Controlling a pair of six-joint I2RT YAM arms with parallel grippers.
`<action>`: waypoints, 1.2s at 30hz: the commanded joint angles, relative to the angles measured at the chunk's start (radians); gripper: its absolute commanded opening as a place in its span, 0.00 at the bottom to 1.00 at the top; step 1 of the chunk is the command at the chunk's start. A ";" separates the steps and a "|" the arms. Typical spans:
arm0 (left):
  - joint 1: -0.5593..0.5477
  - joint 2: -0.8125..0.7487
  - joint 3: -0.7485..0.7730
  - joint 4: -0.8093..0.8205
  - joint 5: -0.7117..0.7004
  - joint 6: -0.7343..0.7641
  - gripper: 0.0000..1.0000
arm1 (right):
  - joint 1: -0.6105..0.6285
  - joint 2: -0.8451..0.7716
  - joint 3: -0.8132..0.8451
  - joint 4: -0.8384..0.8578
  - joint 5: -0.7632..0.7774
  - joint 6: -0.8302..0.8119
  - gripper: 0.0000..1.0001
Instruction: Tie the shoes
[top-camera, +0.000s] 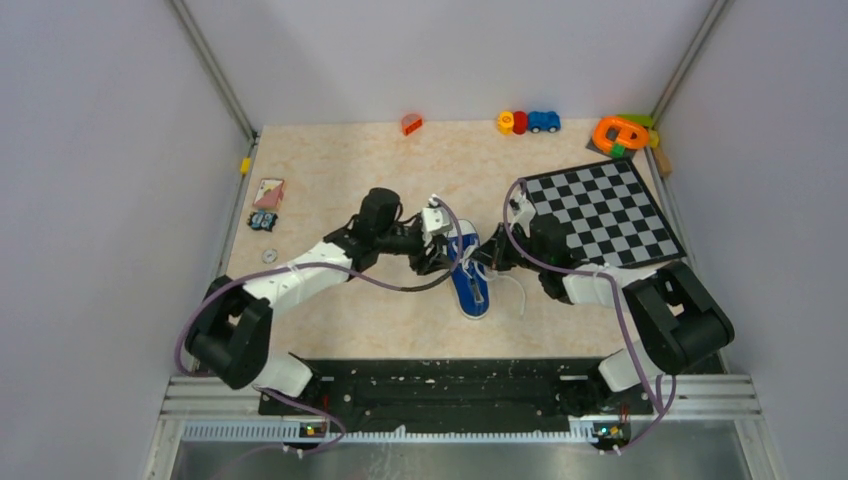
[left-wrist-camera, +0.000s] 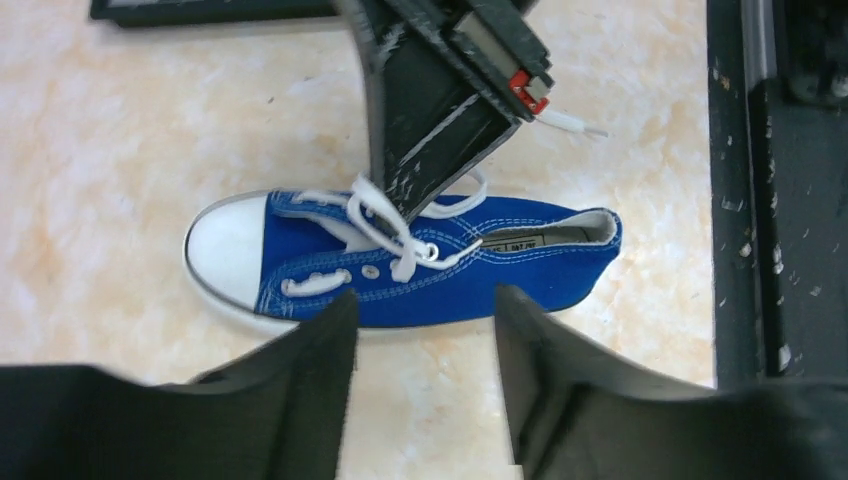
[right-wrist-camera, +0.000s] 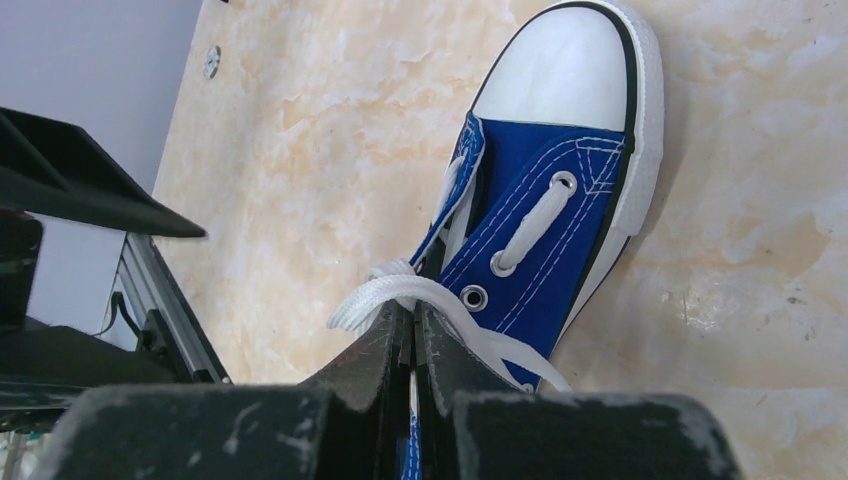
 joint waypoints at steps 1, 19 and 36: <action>0.017 -0.187 -0.132 0.294 -0.132 -0.159 0.86 | -0.003 0.004 -0.003 0.061 -0.011 -0.027 0.00; 0.036 0.054 0.145 -0.019 -0.258 -0.300 0.48 | 0.003 0.001 0.015 0.033 -0.022 -0.066 0.00; 0.039 0.289 0.334 -0.189 0.009 -0.258 0.36 | 0.007 -0.002 0.030 0.021 -0.028 -0.076 0.00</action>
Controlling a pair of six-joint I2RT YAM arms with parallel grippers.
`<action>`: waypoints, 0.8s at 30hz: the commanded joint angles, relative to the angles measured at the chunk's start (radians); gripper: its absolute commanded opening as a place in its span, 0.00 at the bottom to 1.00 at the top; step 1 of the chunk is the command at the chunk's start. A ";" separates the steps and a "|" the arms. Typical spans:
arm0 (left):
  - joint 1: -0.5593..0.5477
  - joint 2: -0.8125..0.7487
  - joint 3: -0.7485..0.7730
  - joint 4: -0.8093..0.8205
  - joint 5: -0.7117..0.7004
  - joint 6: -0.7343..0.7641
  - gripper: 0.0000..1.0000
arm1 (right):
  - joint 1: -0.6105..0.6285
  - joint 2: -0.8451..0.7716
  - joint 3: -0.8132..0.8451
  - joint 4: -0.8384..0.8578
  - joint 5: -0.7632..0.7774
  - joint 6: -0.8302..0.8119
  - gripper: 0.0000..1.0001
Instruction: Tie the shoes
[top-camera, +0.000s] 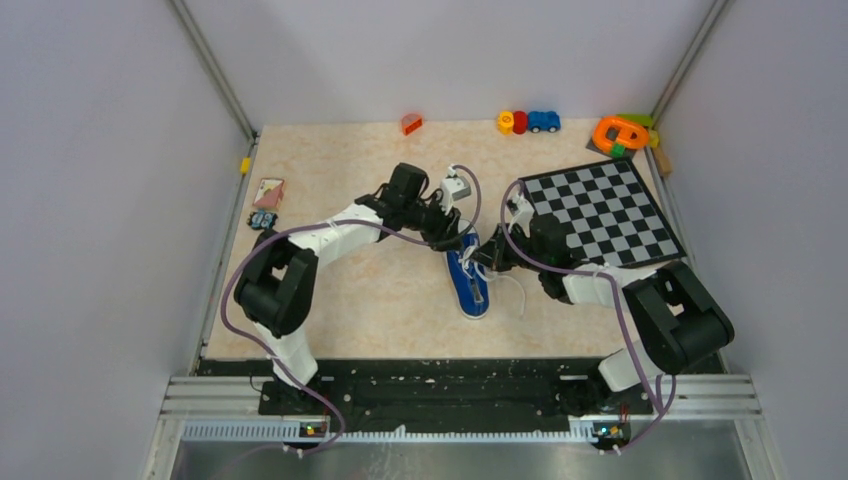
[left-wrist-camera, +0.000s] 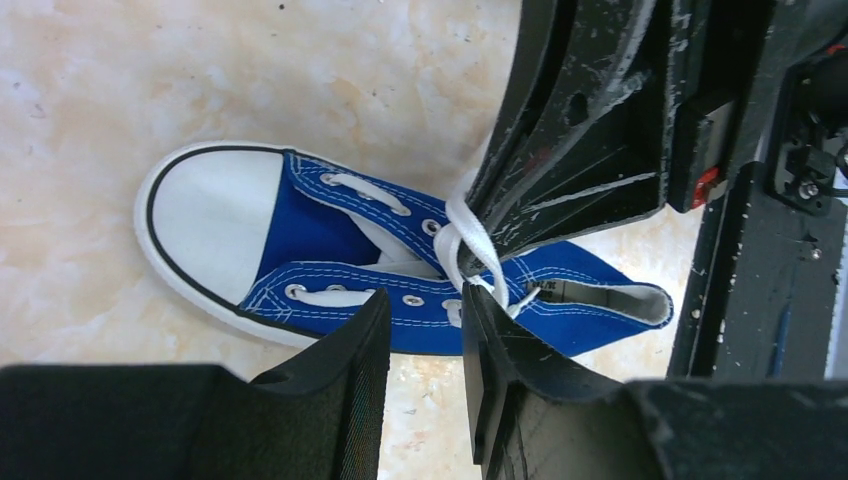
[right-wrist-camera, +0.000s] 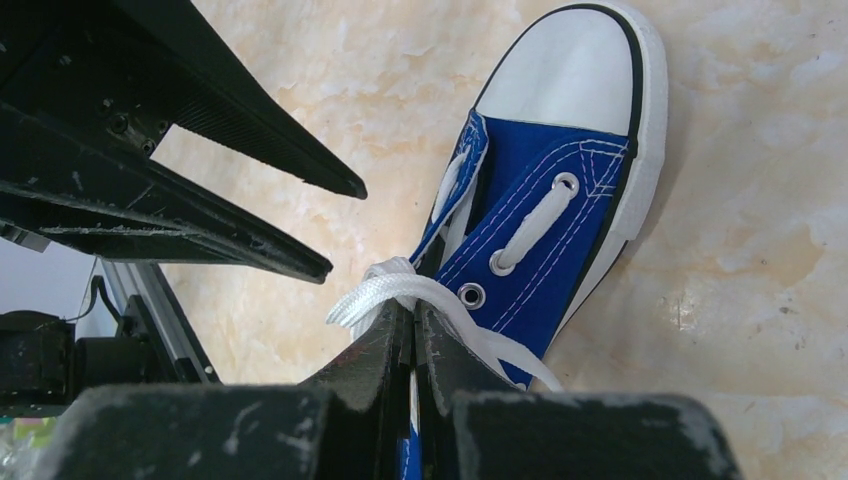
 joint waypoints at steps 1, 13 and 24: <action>0.003 0.007 0.043 -0.019 0.079 0.018 0.36 | 0.005 -0.003 0.029 0.026 -0.015 -0.021 0.00; 0.002 0.040 0.070 -0.031 0.062 -0.007 0.35 | 0.008 -0.002 0.027 0.029 -0.024 -0.020 0.00; 0.002 0.066 0.074 -0.033 0.113 -0.016 0.40 | 0.009 0.003 0.029 0.025 -0.028 -0.023 0.00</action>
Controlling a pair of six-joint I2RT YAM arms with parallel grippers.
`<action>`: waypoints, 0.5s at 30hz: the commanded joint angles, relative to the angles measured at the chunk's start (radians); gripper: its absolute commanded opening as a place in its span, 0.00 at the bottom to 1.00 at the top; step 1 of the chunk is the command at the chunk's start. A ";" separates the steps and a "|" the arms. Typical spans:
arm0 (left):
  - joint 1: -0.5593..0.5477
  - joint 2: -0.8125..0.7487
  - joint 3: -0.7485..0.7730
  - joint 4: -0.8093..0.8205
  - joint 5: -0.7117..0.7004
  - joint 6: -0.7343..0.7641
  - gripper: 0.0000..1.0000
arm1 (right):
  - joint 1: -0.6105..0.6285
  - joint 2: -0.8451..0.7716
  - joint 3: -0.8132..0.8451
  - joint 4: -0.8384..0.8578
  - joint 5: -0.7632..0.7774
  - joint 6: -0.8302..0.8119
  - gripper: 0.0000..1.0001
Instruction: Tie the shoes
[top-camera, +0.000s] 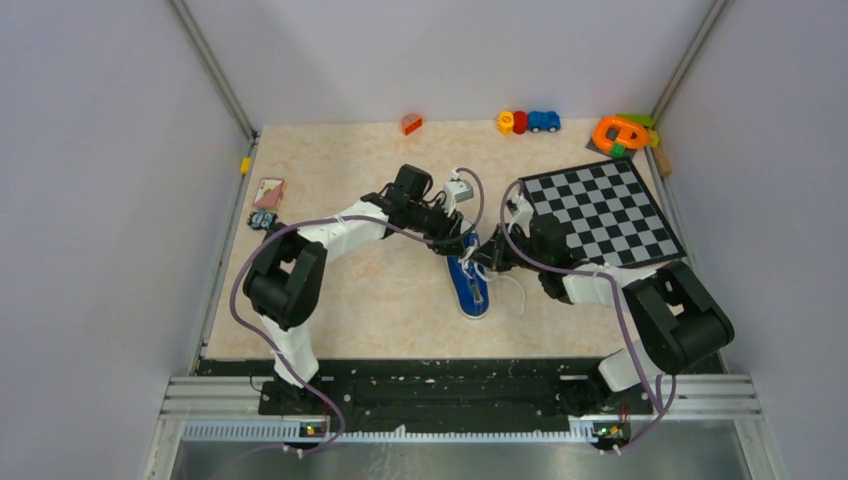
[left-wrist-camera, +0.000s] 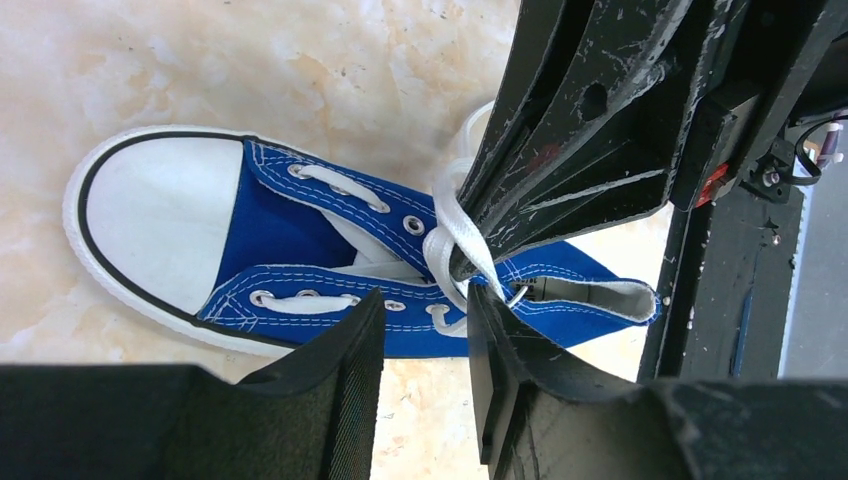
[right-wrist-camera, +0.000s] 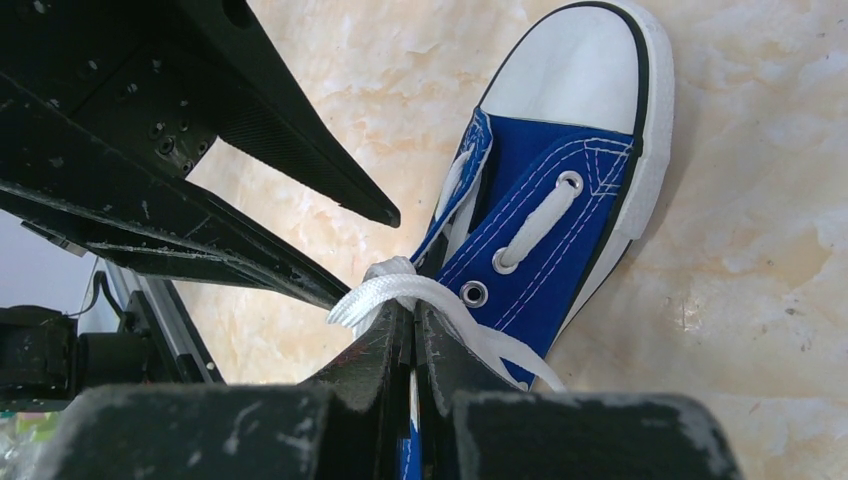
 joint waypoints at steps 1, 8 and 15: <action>0.001 0.012 0.039 0.013 0.045 0.002 0.40 | 0.008 0.004 0.029 0.025 -0.019 -0.022 0.00; 0.000 0.031 0.054 0.004 0.065 -0.005 0.40 | 0.008 0.007 0.031 0.031 -0.022 -0.019 0.00; -0.005 0.059 0.078 0.010 0.093 -0.026 0.34 | 0.010 0.009 0.031 0.035 -0.022 -0.018 0.00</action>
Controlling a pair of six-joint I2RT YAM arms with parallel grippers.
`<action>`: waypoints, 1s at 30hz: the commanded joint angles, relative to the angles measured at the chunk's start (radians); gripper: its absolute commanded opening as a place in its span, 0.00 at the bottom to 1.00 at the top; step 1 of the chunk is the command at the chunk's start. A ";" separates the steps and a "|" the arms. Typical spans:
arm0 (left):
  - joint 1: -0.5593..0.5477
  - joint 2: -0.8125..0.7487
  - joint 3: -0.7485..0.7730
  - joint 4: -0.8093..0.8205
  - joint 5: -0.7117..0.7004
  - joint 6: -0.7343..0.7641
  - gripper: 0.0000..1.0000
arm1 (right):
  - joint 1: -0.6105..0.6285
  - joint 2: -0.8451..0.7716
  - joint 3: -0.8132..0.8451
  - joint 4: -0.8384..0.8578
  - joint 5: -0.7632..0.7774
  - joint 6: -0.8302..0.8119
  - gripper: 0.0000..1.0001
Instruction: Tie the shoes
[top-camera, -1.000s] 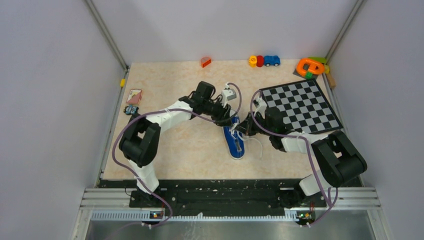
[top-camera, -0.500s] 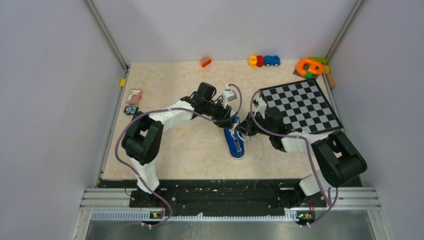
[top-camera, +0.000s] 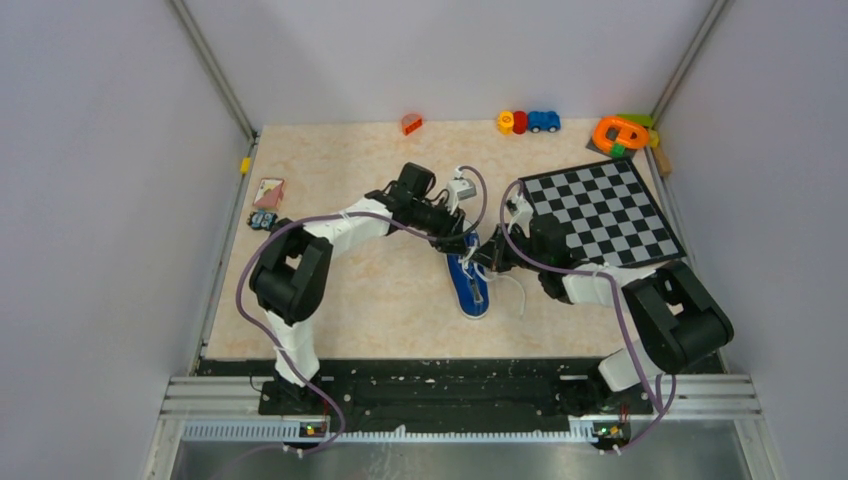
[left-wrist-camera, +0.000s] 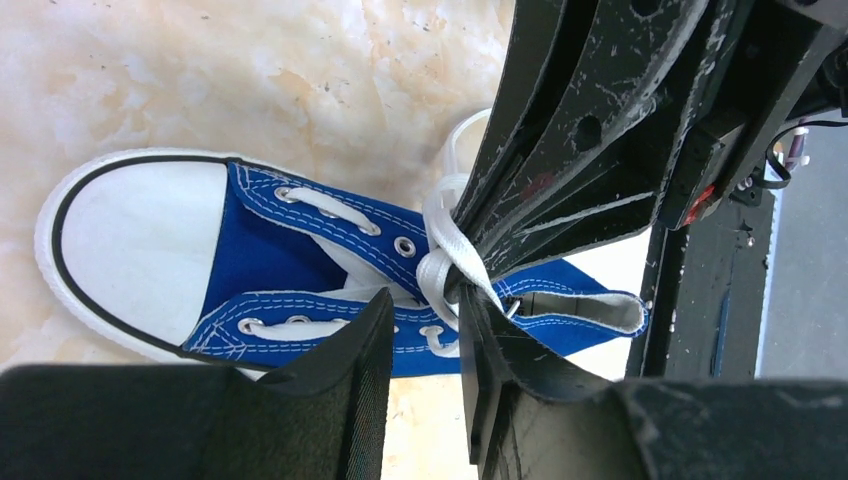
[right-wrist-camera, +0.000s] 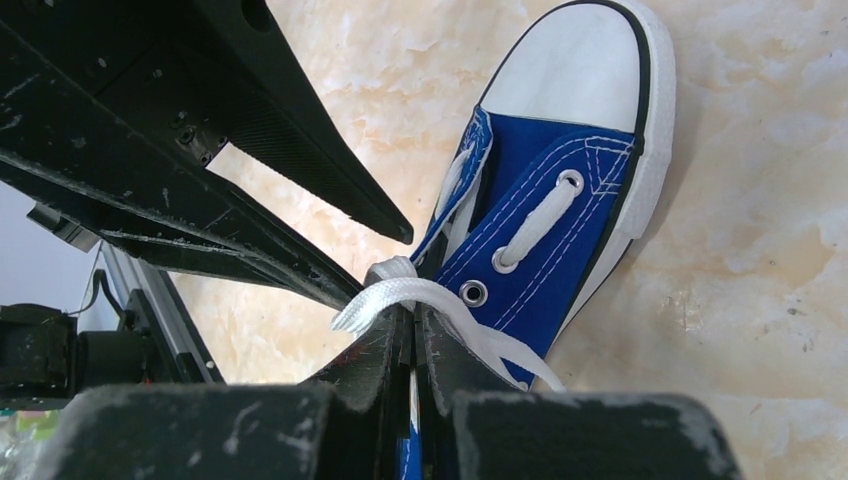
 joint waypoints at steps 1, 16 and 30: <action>-0.006 0.021 0.046 0.017 0.056 -0.010 0.34 | 0.008 0.007 0.031 0.035 -0.020 -0.016 0.00; 0.007 -0.046 0.030 -0.037 -0.011 0.025 0.00 | 0.008 -0.068 0.029 -0.058 0.019 -0.048 0.13; 0.008 -0.180 -0.007 -0.010 -0.217 -0.048 0.00 | -0.009 -0.375 -0.014 -0.381 0.182 -0.164 0.31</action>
